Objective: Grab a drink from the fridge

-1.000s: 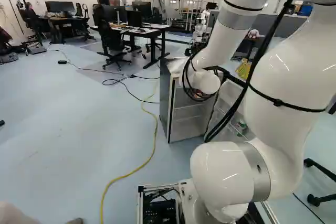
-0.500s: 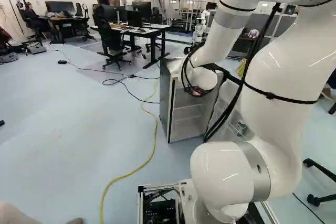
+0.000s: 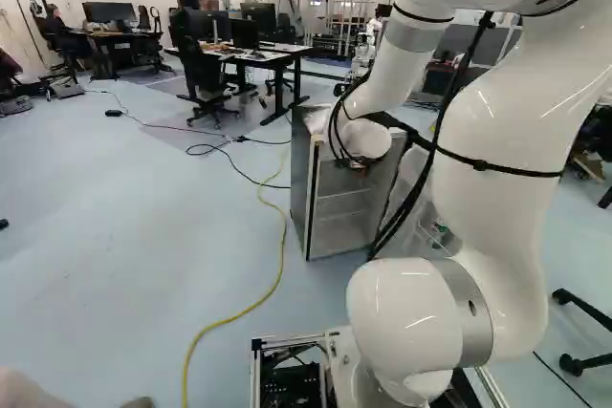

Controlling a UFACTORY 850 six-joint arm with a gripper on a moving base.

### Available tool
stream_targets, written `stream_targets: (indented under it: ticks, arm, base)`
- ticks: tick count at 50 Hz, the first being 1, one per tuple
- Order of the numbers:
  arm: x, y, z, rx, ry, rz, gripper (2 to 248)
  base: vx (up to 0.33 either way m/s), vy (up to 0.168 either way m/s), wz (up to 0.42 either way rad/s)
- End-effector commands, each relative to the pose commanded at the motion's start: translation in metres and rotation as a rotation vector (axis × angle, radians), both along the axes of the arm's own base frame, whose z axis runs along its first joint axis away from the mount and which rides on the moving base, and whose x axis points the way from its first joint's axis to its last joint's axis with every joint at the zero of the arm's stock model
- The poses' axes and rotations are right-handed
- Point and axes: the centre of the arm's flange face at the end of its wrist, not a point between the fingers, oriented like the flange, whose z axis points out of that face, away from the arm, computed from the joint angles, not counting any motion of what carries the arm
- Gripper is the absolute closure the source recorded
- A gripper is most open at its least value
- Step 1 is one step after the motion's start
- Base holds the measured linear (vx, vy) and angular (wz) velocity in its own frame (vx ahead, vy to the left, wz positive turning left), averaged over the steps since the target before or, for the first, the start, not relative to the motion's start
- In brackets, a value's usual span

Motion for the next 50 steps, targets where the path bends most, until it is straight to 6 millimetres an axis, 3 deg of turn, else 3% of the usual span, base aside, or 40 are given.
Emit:
stream_targets:
  ticks: [50]
  arm:
    - [0.057,-0.007,-0.005,-0.002,-0.024,-0.003,155]
  base:
    - [0.0,0.0,0.0]
